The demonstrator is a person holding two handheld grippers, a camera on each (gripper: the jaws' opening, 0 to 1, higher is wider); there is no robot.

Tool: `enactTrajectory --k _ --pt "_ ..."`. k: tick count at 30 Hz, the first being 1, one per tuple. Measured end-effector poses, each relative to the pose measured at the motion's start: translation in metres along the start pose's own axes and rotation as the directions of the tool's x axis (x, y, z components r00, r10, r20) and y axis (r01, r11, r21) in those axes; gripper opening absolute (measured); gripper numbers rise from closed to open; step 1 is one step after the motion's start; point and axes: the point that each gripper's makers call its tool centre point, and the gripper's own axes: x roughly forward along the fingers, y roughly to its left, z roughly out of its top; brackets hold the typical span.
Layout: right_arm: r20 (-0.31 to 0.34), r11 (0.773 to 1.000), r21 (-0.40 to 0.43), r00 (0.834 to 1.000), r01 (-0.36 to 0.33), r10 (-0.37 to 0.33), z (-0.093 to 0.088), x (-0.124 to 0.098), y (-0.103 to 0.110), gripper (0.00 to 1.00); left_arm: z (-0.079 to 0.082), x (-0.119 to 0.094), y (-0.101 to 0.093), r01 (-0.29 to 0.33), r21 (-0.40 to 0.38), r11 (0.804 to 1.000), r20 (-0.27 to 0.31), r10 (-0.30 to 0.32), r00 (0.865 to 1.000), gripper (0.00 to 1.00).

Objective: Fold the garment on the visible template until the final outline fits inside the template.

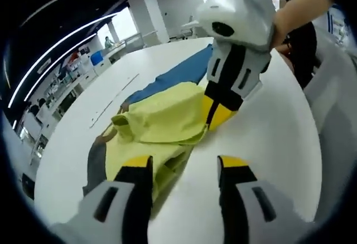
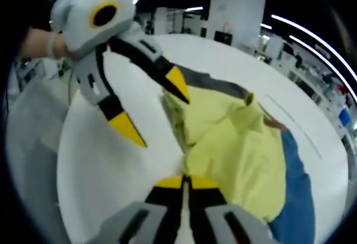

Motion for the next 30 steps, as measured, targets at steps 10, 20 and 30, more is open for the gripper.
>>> enactTrajectory --k 10,20,30 --pt "0.018 0.999 0.042 1.000 0.004 -0.005 0.000 -0.003 -0.002 0.00 0.000 0.022 0.008 -0.001 0.076 0.997 -0.030 0.003 1.000 0.31" --pt "0.024 0.998 0.068 1.000 -0.001 -0.001 -0.004 0.000 0.000 0.00 -0.008 0.025 0.013 -0.014 0.093 0.996 -0.077 0.021 0.997 0.12" --pt "0.021 0.997 0.072 1.000 -0.002 0.001 -0.006 -0.003 0.002 0.00 -0.009 0.019 0.014 -0.019 0.050 0.999 -0.080 0.023 0.997 0.00"
